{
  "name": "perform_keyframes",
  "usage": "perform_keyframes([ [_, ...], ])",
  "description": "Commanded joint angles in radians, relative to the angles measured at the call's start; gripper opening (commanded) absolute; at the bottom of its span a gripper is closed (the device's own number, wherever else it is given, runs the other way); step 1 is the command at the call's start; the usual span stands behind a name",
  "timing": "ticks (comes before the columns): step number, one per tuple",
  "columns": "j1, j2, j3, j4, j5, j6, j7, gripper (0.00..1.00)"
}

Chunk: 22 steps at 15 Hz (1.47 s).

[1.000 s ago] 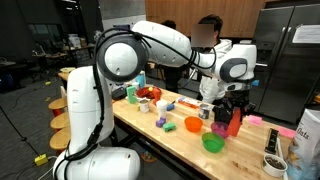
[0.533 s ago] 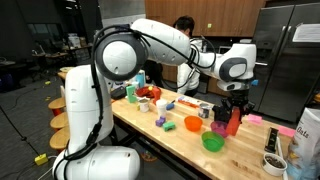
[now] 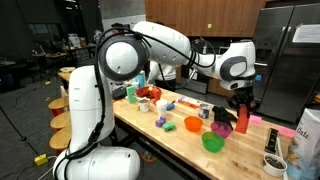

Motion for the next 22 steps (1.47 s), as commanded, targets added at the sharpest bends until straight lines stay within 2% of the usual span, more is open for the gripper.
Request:
perform_keyframes([
  [1,-0.023,0.019,0.01,0.024,0.019,0.132,-0.046,0.16],
  [3,-0.051,0.016,0.045,0.03,0.078,0.186,-0.133,0.16],
  [5,-0.091,-0.001,0.103,0.02,0.193,0.269,-0.242,0.16],
  [6,-0.212,-0.048,0.253,0.021,0.179,0.307,-0.247,0.16],
  [7,-0.255,-0.044,0.305,0.022,0.238,0.34,-0.298,0.16],
  [9,-0.382,-0.038,0.459,0.034,0.339,0.362,-0.378,0.16],
  [11,-0.506,-0.02,0.597,0.055,0.422,0.349,-0.431,0.16],
  [13,-0.601,-0.012,0.698,0.064,0.468,0.322,-0.448,0.16],
  [15,-0.67,-0.022,0.762,0.05,0.484,0.317,-0.446,0.16],
  [18,-0.718,-0.05,0.796,0.017,0.455,0.315,-0.428,0.16],
  [22,-0.762,-0.057,0.838,0.006,0.499,0.283,-0.442,0.16],
])
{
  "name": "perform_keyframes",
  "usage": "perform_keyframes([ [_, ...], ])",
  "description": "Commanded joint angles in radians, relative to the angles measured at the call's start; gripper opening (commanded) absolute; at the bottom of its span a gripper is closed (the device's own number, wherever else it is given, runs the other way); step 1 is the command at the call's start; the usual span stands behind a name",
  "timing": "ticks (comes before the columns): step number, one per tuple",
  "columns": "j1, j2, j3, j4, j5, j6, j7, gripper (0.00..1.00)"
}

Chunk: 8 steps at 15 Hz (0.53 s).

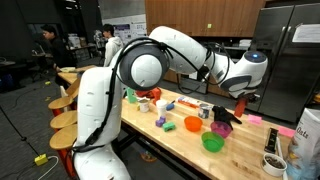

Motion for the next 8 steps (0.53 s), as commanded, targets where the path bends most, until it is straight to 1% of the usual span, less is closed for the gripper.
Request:
perform_keyframes([
  [1,-0.045,-0.041,0.051,-0.027,0.054,-0.05,-0.018,0.16],
  [4,-0.058,-0.039,0.074,-0.01,0.104,-0.082,-0.061,0.16],
  [8,-0.063,-0.018,0.09,0.015,0.16,-0.174,-0.11,0.16],
])
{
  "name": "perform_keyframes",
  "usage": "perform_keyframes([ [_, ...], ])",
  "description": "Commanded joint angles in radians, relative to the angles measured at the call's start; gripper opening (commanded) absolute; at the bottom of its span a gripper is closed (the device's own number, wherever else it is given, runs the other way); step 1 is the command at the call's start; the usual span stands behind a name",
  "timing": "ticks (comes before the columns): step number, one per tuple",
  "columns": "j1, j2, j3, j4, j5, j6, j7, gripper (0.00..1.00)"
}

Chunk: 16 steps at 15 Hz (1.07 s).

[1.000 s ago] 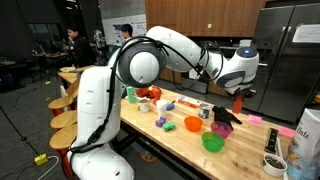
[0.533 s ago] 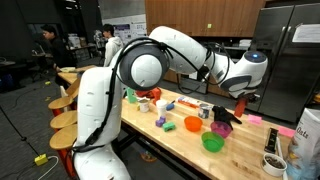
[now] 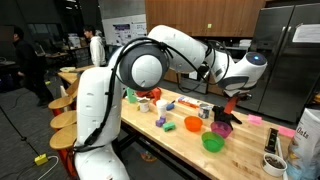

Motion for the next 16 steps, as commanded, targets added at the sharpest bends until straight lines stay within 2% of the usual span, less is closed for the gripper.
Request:
perform_keyframes([
  [1,-0.028,-0.001,0.028,0.015,0.06,-0.1,-0.059,0.16],
  [5,-0.021,0.016,0.017,0.024,0.035,-0.207,-0.043,0.16],
  [11,-0.014,0.052,-0.044,0.021,-0.255,-0.312,0.222,0.16],
  [14,-0.021,0.069,-0.06,0.032,-0.326,-0.34,0.313,0.16],
  [16,-0.02,0.075,-0.065,0.036,-0.354,-0.318,0.367,0.16],
])
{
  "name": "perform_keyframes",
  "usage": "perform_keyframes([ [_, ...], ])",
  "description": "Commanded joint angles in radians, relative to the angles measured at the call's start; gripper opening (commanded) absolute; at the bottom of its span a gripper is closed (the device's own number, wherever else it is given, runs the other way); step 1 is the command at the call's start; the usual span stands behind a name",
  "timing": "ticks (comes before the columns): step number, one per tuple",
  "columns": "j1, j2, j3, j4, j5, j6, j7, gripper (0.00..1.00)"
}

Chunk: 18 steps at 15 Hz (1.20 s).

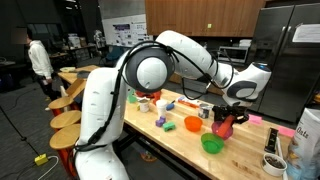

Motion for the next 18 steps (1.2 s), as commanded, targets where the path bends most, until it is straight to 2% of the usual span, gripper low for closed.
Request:
perform_keyframes([
  [1,-0.003,0.018,-0.008,0.04,-0.06,-0.005,0.117,0.16],
  [7,0.001,0.028,-0.01,0.078,-0.106,0.095,0.263,0.16],
  [10,-0.005,0.032,0.001,0.101,-0.09,0.135,0.251,0.16],
  [14,-0.015,0.044,0.029,0.135,-0.055,0.099,0.203,0.16],
  [18,-0.013,0.058,0.04,0.147,-0.068,0.062,0.207,0.16],
])
